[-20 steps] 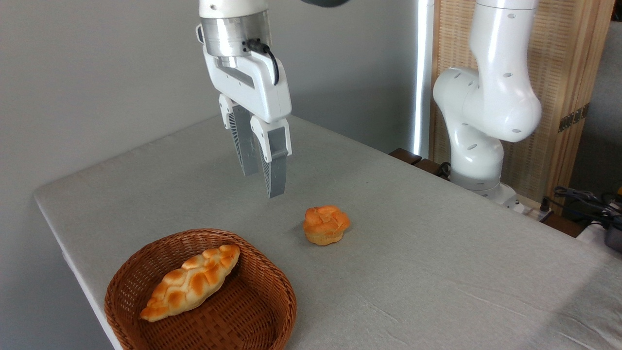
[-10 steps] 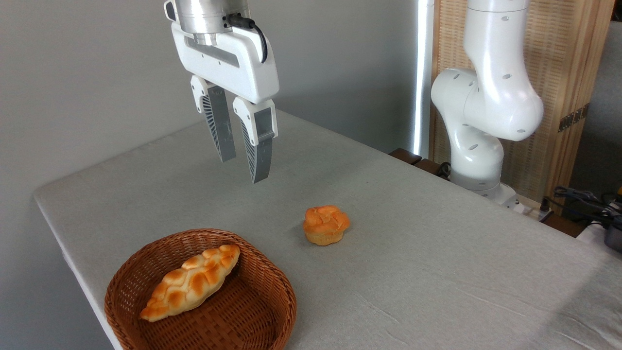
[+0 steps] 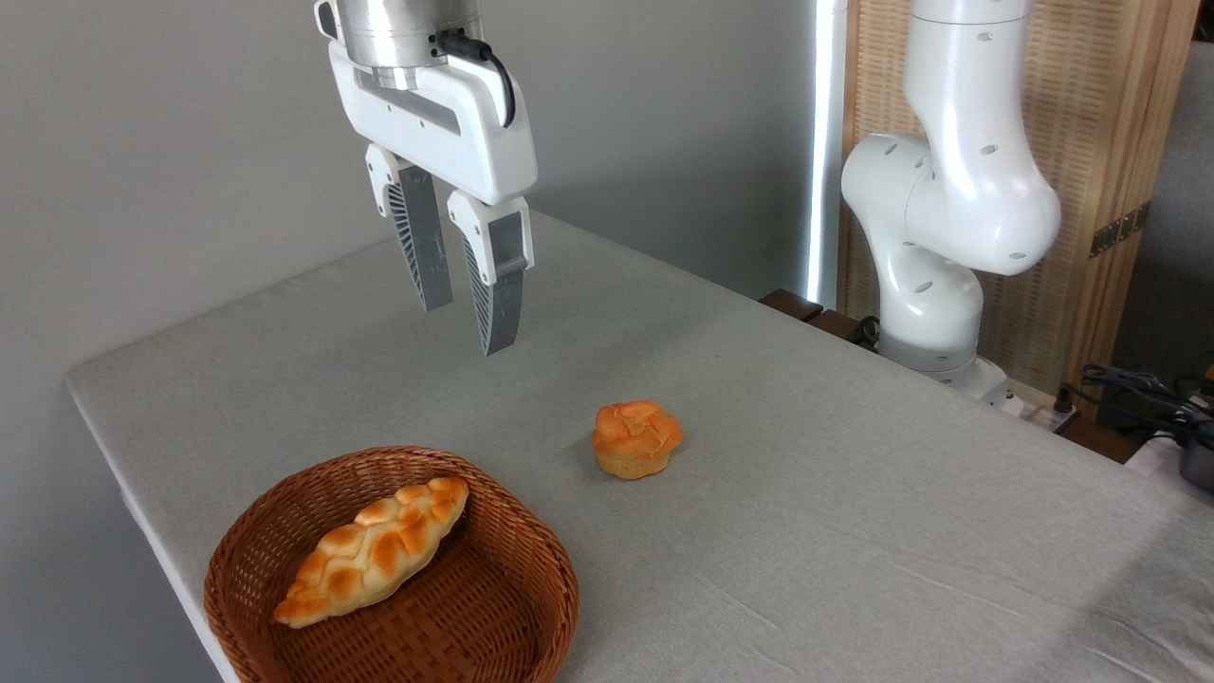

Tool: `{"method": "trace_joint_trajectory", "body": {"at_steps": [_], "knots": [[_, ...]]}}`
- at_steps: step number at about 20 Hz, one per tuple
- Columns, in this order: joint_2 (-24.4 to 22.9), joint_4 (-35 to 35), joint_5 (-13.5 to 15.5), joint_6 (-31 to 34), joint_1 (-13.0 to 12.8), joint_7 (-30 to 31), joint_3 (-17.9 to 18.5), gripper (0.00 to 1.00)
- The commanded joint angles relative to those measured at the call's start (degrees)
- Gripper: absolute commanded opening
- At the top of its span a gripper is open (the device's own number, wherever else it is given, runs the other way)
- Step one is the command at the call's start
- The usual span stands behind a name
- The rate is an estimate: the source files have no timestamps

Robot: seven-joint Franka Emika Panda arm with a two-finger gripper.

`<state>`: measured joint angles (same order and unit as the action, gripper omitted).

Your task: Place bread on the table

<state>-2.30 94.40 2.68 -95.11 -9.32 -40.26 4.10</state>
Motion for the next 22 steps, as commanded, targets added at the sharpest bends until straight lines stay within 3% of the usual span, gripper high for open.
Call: {"method": "trace_joint_trajectory", "body": {"at_steps": [1,5,8,11,15,17,22], "knots": [[0.5,-0.7,1.9,-0.8,1.1,0.2,-0.7,1.0],[0.7,-1.1,2.6,-0.7,5.8,0.1,-4.2,1.0],[0.7,-1.1,1.9,0.0,6.2,-0.1,-4.8,1.0],[0.7,-1.2,0.9,0.4,8.7,-1.0,-7.3,1.0],[0.6,-1.2,0.2,0.9,8.9,-1.0,-7.3,1.0],[0.6,-1.2,-2.1,3.4,8.9,-2.4,-7.2,1.0],[0.7,-1.2,-2.2,3.6,8.9,-1.6,-7.4,1.0]]}}
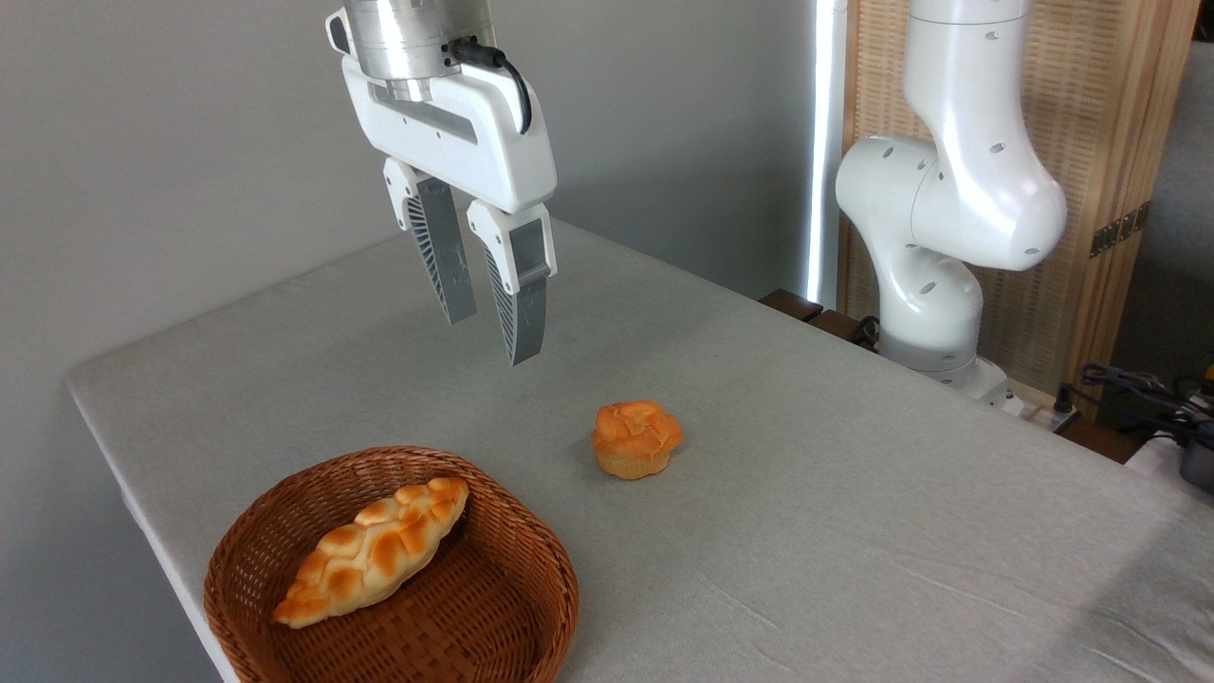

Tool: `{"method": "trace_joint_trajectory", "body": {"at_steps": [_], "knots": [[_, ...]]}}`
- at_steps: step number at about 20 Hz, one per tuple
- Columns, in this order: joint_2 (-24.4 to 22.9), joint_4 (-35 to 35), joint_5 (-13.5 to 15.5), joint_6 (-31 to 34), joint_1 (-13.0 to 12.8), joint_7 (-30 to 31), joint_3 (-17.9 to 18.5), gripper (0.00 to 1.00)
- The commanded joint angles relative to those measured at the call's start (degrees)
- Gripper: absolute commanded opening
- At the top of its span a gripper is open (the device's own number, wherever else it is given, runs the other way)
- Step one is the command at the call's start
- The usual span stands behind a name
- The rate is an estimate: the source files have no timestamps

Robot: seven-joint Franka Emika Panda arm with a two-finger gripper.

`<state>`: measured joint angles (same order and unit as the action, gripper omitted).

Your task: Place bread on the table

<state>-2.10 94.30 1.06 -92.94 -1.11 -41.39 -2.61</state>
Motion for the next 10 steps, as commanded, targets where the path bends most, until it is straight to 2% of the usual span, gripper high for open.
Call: {"method": "trace_joint_trajectory", "body": {"at_steps": [1,10], "knots": [[0.5,-1.1,-0.4,1.4,0.7,-0.4,-0.7,1.0],[0.4,-1.2,0.0,1.1,0.7,-0.4,-0.1,1.0]]}}
